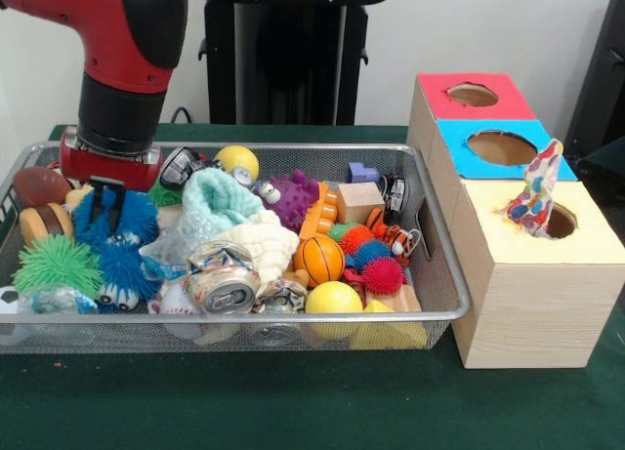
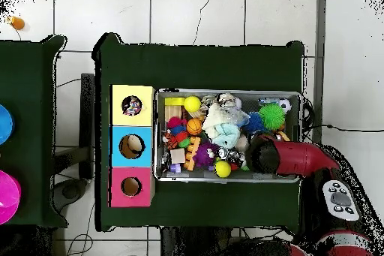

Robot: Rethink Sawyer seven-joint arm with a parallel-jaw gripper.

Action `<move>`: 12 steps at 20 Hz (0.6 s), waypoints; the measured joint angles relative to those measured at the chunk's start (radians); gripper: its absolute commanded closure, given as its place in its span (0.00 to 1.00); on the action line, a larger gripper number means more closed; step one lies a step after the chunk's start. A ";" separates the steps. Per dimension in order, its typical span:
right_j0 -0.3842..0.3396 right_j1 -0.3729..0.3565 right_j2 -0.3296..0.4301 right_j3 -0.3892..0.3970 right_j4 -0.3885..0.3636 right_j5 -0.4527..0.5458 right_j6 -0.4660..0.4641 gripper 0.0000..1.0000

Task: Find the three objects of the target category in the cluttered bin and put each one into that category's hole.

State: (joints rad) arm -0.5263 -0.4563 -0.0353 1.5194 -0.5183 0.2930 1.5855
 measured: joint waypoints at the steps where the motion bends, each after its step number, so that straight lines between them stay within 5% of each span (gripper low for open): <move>1: -0.006 -0.002 0.008 0.001 0.007 0.000 0.000 1.00; 12: -0.065 -0.042 0.090 0.076 0.123 0.017 0.000 1.00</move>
State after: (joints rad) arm -0.5908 -0.4984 0.0552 1.5950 -0.3952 0.3103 1.5855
